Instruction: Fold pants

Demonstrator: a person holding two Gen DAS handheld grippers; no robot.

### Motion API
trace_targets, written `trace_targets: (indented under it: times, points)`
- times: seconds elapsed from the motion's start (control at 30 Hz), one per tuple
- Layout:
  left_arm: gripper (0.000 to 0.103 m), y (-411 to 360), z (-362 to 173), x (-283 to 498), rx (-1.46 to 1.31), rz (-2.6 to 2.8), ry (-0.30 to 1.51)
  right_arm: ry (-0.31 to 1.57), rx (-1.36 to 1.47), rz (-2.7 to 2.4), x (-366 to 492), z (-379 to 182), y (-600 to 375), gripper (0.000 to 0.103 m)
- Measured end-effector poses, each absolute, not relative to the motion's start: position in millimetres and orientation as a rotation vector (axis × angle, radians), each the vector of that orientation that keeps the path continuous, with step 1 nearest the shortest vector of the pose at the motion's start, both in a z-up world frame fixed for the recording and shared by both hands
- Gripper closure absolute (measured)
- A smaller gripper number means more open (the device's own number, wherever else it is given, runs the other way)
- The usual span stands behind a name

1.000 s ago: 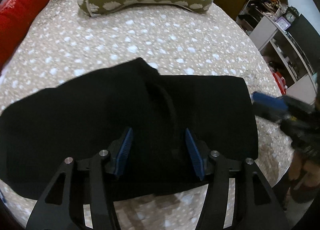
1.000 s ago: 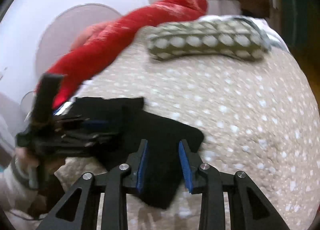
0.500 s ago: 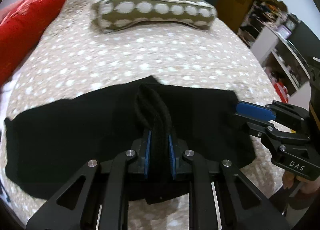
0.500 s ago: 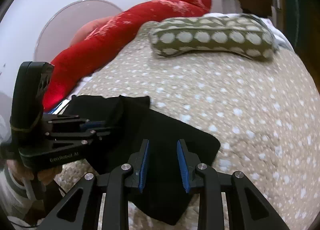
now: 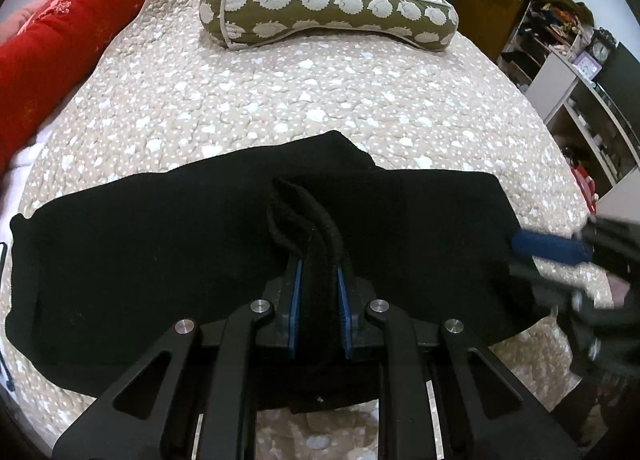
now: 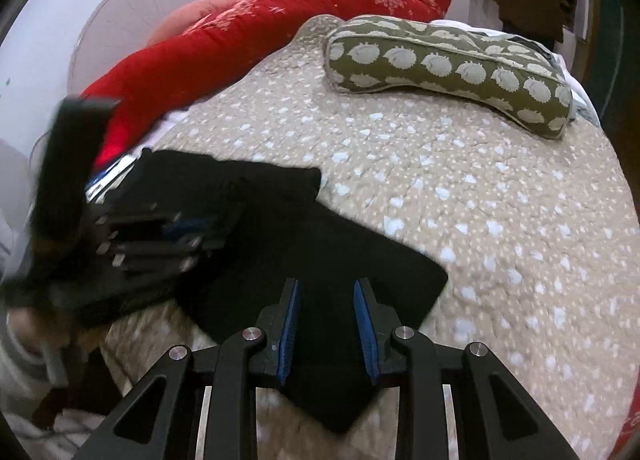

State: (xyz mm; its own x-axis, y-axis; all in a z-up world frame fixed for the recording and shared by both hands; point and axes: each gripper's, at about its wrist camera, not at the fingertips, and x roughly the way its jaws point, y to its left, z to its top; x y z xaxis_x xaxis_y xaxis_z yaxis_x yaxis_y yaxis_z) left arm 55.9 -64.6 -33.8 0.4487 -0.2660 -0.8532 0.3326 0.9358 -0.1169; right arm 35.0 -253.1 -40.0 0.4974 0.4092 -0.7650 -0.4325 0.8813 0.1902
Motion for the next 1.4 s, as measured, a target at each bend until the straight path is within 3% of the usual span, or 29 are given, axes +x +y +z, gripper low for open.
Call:
trace_targets:
  times: [0.17, 0.5, 0.7, 0.77, 0.93, 1.4]
  points:
    - [0.087, -65.0, -34.6, 54.0, 0.065, -0.364, 1.036, 0.955, -0.081, 0.474, 22.1, -66.4, -245.6, 0.075]
    - [0.081, -62.7, -33.1, 50.2, 0.058, -0.333, 1.022, 0.948, -0.078, 0.458, 33.0, -44.6, -245.1, 0.075]
    - [0.064, -49.2, -27.7, 41.0, 0.048, -0.306, 1.024, 0.975, -0.101, 0.45, 44.1, -47.6, -232.8, 0.073]
    - [0.053, -41.6, -23.8, 36.3, 0.048, -0.285, 1.008, 0.974, -0.127, 0.469, 47.7, -42.1, -225.9, 0.073]
    - [0.053, -24.9, -17.6, 28.3, 0.049, -0.253, 0.982, 1.013, -0.292, 0.467, 58.1, -49.5, -198.0, 0.072]
    - [0.053, 0.6, -13.5, 19.8, 0.012, -0.207, 0.985, 1.009, -0.379, 0.513, 59.5, -44.4, -169.1, 0.07]
